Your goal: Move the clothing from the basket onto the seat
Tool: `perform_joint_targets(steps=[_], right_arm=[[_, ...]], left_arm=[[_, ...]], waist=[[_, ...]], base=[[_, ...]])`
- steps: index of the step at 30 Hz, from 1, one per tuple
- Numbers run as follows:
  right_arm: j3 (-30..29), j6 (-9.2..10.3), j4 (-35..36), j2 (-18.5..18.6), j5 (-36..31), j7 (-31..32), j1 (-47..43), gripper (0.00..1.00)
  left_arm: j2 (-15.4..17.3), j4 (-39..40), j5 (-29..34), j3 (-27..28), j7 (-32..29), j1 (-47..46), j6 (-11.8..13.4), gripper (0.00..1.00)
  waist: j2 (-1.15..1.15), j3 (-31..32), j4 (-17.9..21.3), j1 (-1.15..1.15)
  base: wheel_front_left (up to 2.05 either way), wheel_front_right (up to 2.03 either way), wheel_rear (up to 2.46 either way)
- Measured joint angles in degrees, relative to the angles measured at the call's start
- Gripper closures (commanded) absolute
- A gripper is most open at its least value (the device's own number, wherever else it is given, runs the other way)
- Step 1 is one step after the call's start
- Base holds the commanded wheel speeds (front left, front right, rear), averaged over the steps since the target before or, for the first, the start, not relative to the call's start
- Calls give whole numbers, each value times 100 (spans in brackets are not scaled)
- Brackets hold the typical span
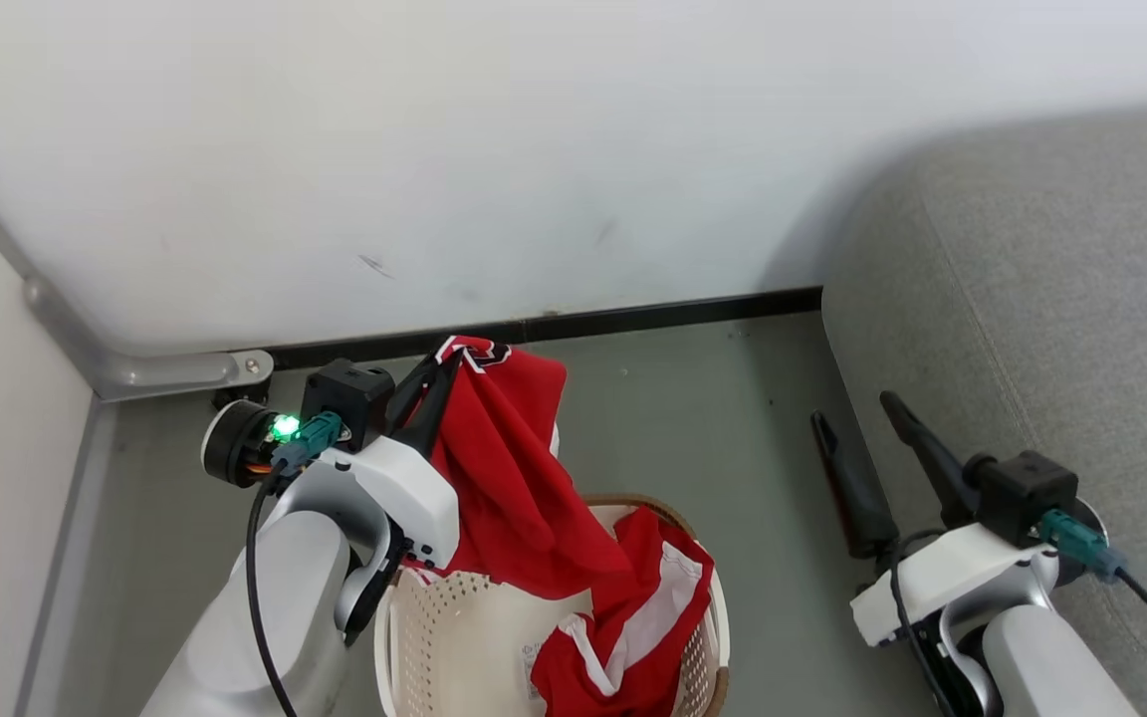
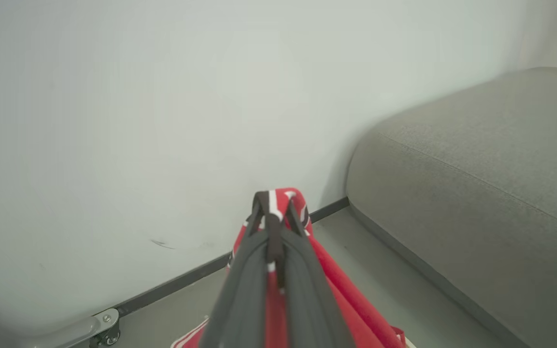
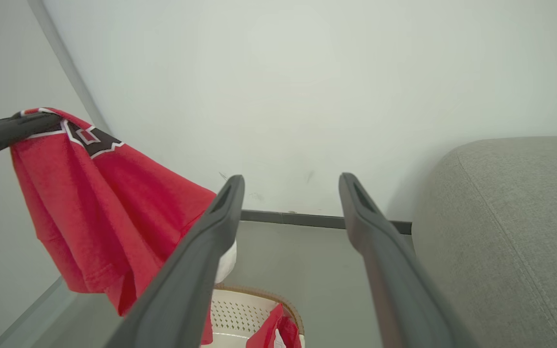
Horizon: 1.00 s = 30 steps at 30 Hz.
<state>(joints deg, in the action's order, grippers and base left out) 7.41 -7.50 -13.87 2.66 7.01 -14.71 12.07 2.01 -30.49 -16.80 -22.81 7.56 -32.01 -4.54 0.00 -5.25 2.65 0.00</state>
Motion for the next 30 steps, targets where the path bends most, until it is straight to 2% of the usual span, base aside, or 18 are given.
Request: perform_joint_targets(steps=[14, 30], right_arm=[[121, 0, -116, -1, -7, 1, -277, 0], [982, 0, -356, 242, -93, 1, -25, 0]], left_arm=[[-1, 261, -170, -120, -348, 195, -52, 100], [-1, 699, -237, -391, -759, 215, -66, 100]], waist=[[0, 511, -133, 0], [0, 614, -171, 0]], base=[[0, 0, 0], [0, 0, 0]])
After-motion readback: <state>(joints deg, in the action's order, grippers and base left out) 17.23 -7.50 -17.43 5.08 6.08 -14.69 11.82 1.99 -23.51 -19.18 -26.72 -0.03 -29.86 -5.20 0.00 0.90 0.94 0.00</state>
